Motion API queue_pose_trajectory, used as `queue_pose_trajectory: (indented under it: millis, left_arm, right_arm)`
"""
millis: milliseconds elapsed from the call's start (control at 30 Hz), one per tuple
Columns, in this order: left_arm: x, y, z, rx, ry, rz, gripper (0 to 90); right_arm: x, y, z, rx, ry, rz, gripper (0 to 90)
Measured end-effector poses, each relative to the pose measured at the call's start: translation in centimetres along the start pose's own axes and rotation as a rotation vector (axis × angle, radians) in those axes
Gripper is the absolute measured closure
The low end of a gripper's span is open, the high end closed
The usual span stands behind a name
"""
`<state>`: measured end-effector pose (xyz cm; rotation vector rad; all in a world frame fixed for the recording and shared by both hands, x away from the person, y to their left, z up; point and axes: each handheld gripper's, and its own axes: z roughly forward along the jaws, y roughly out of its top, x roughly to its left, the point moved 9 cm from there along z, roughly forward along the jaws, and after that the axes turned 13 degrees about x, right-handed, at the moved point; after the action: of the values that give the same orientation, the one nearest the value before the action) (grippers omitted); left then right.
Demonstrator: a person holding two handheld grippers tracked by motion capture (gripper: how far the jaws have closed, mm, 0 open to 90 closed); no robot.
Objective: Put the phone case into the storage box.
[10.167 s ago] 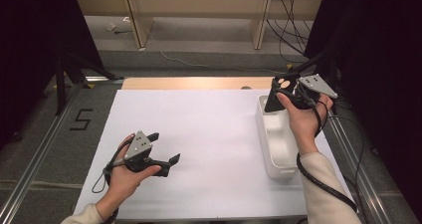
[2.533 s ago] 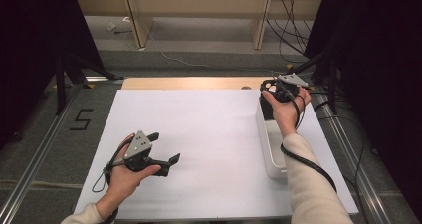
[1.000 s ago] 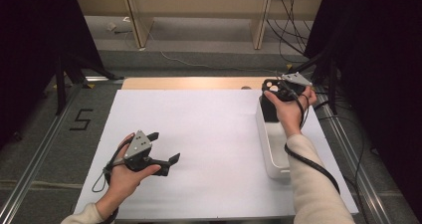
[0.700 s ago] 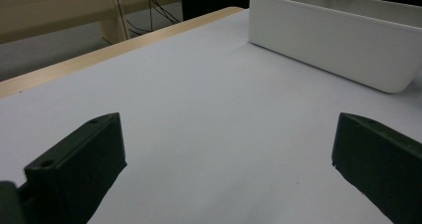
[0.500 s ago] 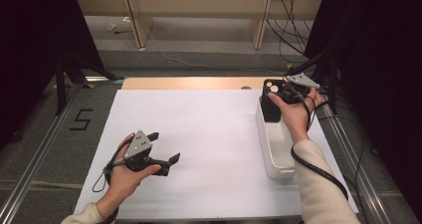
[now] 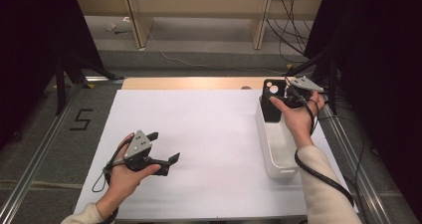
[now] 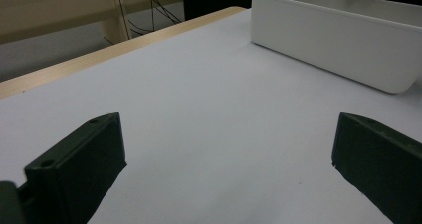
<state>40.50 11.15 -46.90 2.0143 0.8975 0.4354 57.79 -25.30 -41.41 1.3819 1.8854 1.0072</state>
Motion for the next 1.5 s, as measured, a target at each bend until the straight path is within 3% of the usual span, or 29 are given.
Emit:
queue_pose_trajectory:
  millis: [700, 1500]
  left_arm:
    - [0.0, 0.0, 0.0, -0.001, 0.003, -0.003, 0.0]
    - [0.0, 0.0, 0.1, 0.001, 0.004, -0.002, 0.0]
  right_arm:
    - [1.9, -0.4, -2.1, -0.021, 0.051, -0.043, 7.8]
    - [4.3, -1.4, -4.5, -0.034, 0.158, -0.061, 9.7]
